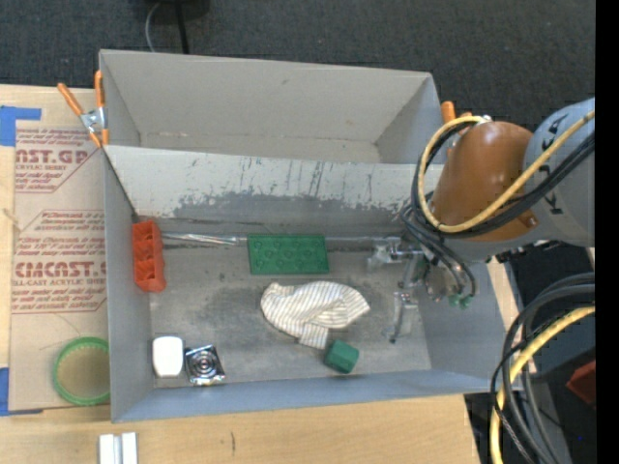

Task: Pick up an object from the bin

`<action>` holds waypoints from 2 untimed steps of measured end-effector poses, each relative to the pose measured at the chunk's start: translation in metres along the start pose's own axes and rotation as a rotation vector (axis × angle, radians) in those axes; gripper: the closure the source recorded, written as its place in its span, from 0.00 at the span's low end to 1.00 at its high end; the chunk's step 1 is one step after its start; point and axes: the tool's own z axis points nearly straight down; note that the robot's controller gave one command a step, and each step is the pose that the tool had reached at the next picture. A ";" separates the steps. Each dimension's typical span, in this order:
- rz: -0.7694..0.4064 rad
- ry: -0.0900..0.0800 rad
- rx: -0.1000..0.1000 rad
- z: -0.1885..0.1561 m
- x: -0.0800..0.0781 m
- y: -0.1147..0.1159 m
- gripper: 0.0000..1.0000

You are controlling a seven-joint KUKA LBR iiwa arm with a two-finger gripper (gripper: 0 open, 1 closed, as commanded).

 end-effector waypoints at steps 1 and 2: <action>0.005 0.003 -0.002 0.031 0.014 0.019 0.00; -0.247 0.000 0.000 0.056 -0.010 0.043 0.00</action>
Offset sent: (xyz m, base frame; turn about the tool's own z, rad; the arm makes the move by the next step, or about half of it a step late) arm 0.0354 0.0629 -0.0767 -0.2601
